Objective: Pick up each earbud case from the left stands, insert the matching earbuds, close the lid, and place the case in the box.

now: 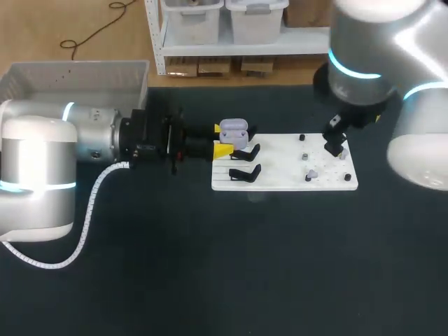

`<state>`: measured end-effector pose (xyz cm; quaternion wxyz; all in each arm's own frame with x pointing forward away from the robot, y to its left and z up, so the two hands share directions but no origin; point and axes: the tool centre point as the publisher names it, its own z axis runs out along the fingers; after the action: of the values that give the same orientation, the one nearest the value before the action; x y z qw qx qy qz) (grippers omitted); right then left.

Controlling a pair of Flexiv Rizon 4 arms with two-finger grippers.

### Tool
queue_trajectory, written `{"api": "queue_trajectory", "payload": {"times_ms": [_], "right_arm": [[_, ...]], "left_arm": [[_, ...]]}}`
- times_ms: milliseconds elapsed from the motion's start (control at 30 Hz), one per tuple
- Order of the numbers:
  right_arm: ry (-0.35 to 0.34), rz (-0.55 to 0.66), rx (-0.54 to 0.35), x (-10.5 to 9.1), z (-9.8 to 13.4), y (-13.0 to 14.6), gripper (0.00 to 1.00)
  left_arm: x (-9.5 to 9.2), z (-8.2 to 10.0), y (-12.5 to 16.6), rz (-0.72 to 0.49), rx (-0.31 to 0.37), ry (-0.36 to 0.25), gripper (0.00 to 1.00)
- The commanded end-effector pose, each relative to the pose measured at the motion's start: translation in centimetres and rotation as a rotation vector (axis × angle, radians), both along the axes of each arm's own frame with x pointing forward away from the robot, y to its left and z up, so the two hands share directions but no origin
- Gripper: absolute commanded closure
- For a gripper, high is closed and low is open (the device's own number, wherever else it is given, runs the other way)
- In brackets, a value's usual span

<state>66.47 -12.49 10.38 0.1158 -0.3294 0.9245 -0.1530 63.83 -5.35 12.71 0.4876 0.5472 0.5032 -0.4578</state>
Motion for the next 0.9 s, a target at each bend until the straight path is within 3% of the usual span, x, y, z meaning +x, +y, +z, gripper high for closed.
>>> {"api": "queue_trajectory", "payload": {"times_ms": [33, 200, 233, 300, 333, 467, 600, 700, 767, 800, 900], "right_arm": [[0.032, -0.002, -0.004, 0.9, -0.9, 0.2, 0.13], [0.054, -0.037, 0.011, 1.6, -2.1, -0.3, 0.16], [0.056, -0.050, 0.012, 1.7, -2.4, -0.3, 0.20], [0.057, -0.082, 0.012, 2.0, -3.0, -0.3, 0.37], [0.061, -0.094, 0.010, 2.1, -3.2, -0.3, 0.38], [0.057, -0.169, 0.000, 2.5, -4.3, -0.1, 0.19], [0.057, -0.224, 0.010, 2.9, -5.0, 0.0, 0.24], [0.065, -0.241, 0.017, 3.0, -5.5, 0.0, 0.20], [0.066, -0.253, 0.024, 3.1, -5.9, -0.1, 0.23], [0.070, -0.263, 0.030, 3.1, -6.2, -0.3, 0.35], [0.077, -0.284, 0.045, 3.0, -6.6, -0.4, 0.42]], "left_arm": [[0.0, -0.1, 0.0, 0.001, -0.003, -0.002, 1.00], [0.0, -0.1, 0.0, 0.001, -0.003, -0.002, 1.00], [0.0, -0.1, 0.0, 0.001, -0.003, -0.002, 1.00], [0.0, -0.1, 0.0, 0.001, -0.003, -0.002, 1.00], [0.0, -0.1, 0.0, 0.001, -0.003, -0.002, 1.00], [0.0, -0.1, 0.0, 0.001, -0.003, -0.002, 1.00], [0.0, -0.1, 0.0, 0.001, -0.003, -0.002, 1.00], [0.0, -0.1, 0.0, 0.001, -0.003, -0.002, 1.00], [0.0, -0.1, 0.0, 0.001, -0.003, -0.002, 1.00], [0.0, -0.1, 0.0, 0.001, -0.003, -0.002, 1.00], [0.0, -0.1, 0.0, 0.001, -0.003, -0.002, 1.00]]}}
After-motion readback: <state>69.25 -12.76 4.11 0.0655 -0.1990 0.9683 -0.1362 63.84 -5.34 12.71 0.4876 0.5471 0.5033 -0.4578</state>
